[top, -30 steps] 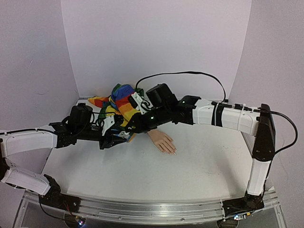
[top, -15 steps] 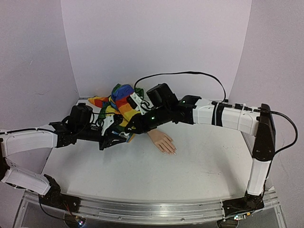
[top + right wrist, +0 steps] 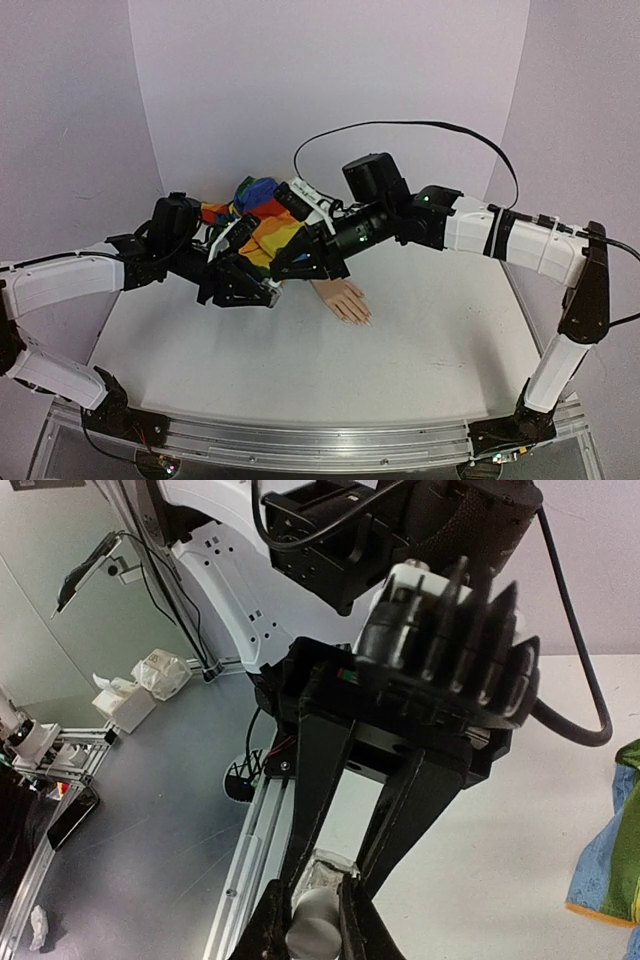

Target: Paint the nails

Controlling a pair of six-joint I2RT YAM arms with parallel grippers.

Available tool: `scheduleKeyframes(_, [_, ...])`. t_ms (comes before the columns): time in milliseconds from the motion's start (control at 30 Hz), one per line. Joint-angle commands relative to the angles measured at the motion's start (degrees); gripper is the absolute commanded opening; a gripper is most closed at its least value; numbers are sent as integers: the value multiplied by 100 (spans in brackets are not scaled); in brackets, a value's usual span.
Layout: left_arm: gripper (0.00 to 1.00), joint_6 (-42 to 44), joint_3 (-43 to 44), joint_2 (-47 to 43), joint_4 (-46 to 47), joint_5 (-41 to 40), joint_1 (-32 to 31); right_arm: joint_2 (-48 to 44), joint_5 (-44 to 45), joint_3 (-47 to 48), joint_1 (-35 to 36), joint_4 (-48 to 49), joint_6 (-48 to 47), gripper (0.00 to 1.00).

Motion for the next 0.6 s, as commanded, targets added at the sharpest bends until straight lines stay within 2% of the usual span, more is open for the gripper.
scheduleKeyframes(0, [0, -134, 184, -595, 693, -779, -51, 229, 122, 2, -147, -443, -387, 0])
scheduleKeyframes(33, [0, -32, 97, -685, 690, -1442, -79, 230, 385, 29, -168, -429, -274, 7])
scheduleKeyframes(100, [0, 144, -39, -841, 693, -3145, -155, 265, 1037, 115, -183, -359, 72, 37])
scheduleKeyframes(200, [0, 331, -172, -914, 689, -4848, -314, 382, 2224, 354, -196, -357, 671, 62])
scheduleKeyframes(300, [0, 146, -150, -770, 691, -6329, -508, 452, 3547, 538, -203, -163, 1853, 72])
scheduleKeyframes(333, [0, -53, -113, -703, 693, -6706, -523, 459, 3713, 591, -196, -76, 2230, 74])
scheduleKeyframes(367, [0, -245, -75, -618, 693, -6998, -530, 471, 3729, 650, -197, 19, 2529, 80])
scheduleKeyframes(467, [0, -546, 39, -405, 697, -7393, -567, 456, 3717, 724, -195, 279, 3005, 87])
scheduleKeyframes(533, [0, -751, 152, -246, 693, -7844, -616, 341, 3647, 542, -202, 678, 3205, 98])
scheduleKeyframes(567, [0, -837, 216, -165, 681, -8043, -626, 299, 3661, 461, -203, 830, 3253, 98])
